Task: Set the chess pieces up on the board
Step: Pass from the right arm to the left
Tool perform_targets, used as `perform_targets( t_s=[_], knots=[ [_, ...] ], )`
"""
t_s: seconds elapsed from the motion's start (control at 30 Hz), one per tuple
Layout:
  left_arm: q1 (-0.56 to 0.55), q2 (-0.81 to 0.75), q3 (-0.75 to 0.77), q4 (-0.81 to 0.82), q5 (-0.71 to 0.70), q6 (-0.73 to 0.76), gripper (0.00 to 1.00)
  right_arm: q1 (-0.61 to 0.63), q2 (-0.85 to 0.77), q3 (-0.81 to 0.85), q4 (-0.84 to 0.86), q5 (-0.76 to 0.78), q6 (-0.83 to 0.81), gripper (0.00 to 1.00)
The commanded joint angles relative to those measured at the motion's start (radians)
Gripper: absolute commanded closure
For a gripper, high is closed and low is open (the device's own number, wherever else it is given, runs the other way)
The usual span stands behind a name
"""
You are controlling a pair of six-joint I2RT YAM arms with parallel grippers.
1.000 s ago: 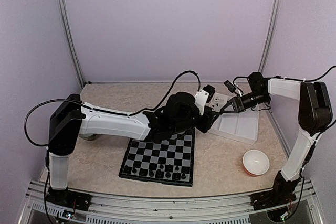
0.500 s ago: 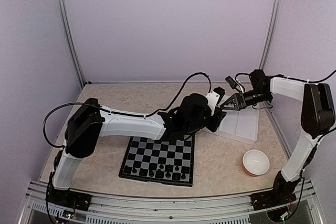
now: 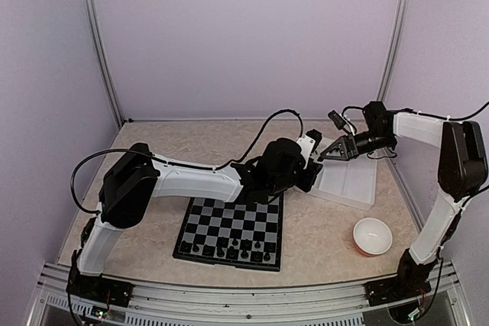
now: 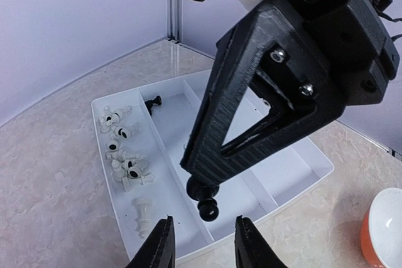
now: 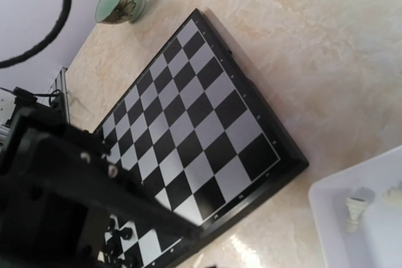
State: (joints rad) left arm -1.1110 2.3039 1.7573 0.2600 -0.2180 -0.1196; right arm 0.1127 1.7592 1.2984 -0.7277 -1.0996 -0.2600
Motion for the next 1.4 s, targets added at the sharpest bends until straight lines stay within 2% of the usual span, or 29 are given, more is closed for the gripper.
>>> perform_targets(
  t_s=[0.0,0.73,1.13,1.23,1.37],
  knots=[
    [0.014,0.014,0.034,0.022,0.008,-0.025,0.67,0.014,-0.035,-0.008,-0.01,-0.011,-0.002,0.98],
    [0.027,0.017,0.048,0.045,0.062,-0.022,0.76,0.03,-0.011,0.007,-0.017,-0.008,-0.008,0.98],
    [0.033,0.018,0.055,0.025,0.071,-0.026,0.91,0.031,-0.011,0.013,-0.02,-0.012,-0.01,0.96],
    [0.036,0.003,0.04,0.005,0.076,-0.03,0.92,0.029,-0.011,0.028,-0.042,-0.005,-0.027,0.84],
    [0.036,-0.074,0.022,-0.148,0.101,-0.022,0.93,-0.019,-0.026,0.045,-0.056,0.02,-0.041,0.52]
  ],
)
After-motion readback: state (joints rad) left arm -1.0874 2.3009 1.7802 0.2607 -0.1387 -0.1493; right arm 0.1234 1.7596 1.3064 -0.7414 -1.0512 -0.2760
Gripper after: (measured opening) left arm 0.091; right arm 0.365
